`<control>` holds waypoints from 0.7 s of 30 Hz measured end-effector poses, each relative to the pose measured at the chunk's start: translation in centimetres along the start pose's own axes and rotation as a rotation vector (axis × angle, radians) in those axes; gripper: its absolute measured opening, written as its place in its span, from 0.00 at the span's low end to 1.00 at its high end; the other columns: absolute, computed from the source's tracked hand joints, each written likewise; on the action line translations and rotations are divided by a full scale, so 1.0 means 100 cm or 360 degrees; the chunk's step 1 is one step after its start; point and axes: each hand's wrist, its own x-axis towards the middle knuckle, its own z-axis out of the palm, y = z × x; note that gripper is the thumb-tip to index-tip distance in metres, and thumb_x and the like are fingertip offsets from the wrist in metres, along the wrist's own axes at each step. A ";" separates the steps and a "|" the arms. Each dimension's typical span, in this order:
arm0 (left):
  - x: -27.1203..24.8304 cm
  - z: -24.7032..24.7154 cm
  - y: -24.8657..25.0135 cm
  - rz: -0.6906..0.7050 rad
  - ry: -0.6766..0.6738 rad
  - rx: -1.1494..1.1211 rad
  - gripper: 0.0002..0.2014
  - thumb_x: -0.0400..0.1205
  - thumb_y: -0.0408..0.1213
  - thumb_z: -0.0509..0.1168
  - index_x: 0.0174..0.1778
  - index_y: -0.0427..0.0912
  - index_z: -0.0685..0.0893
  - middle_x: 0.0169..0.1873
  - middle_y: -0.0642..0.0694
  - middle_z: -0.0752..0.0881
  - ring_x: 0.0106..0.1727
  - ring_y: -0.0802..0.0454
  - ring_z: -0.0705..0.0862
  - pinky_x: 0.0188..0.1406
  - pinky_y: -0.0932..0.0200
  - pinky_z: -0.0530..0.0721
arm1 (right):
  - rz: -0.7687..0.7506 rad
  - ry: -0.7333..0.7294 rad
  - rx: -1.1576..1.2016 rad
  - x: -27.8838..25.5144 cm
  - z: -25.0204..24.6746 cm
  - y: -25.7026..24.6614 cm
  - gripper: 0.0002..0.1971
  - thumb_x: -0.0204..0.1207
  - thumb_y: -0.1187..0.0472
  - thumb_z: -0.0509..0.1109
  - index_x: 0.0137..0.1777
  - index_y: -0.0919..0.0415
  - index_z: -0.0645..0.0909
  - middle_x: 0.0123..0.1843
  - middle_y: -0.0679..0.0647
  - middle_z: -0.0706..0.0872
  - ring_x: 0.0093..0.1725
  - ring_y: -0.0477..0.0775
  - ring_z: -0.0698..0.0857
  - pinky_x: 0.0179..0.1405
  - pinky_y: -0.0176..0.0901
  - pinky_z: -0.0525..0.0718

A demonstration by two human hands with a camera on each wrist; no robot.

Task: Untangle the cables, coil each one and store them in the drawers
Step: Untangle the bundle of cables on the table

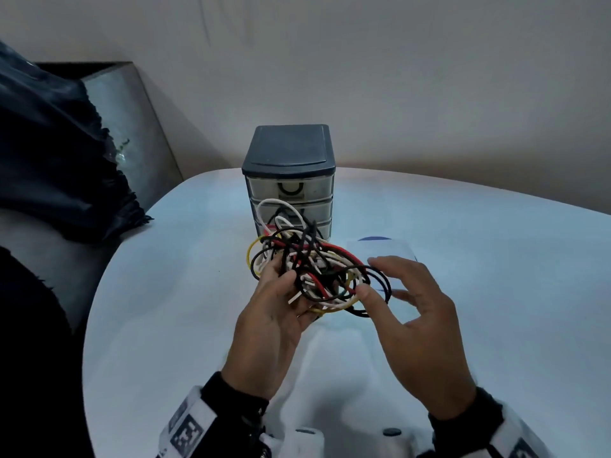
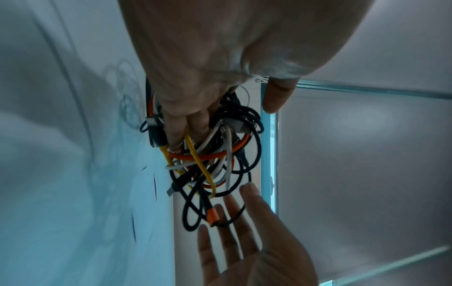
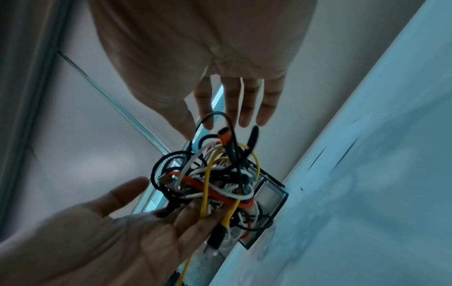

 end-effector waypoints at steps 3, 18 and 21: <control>-0.002 0.004 -0.003 0.0040 0.0020 0.0214 0.25 0.80 0.38 0.65 0.75 0.48 0.76 0.66 0.41 0.86 0.67 0.38 0.84 0.71 0.38 0.78 | -0.0198 -0.0031 -0.0245 0.002 0.000 0.003 0.07 0.76 0.57 0.74 0.53 0.49 0.88 0.47 0.39 0.87 0.52 0.46 0.86 0.51 0.41 0.83; 0.008 -0.008 0.014 0.0066 0.0381 -0.0408 0.31 0.75 0.29 0.66 0.76 0.35 0.72 0.67 0.31 0.83 0.57 0.38 0.87 0.59 0.44 0.87 | -0.0009 -0.0472 -0.0882 0.005 -0.020 0.019 0.17 0.76 0.54 0.65 0.63 0.40 0.84 0.81 0.47 0.69 0.83 0.50 0.62 0.81 0.61 0.62; 0.006 -0.008 0.012 0.0049 0.0379 -0.0506 0.27 0.73 0.31 0.64 0.70 0.32 0.78 0.62 0.30 0.85 0.61 0.34 0.85 0.68 0.37 0.80 | 0.0007 -0.0797 -0.0783 -0.004 -0.002 0.003 0.23 0.77 0.38 0.56 0.65 0.40 0.82 0.76 0.35 0.75 0.78 0.31 0.65 0.86 0.50 0.47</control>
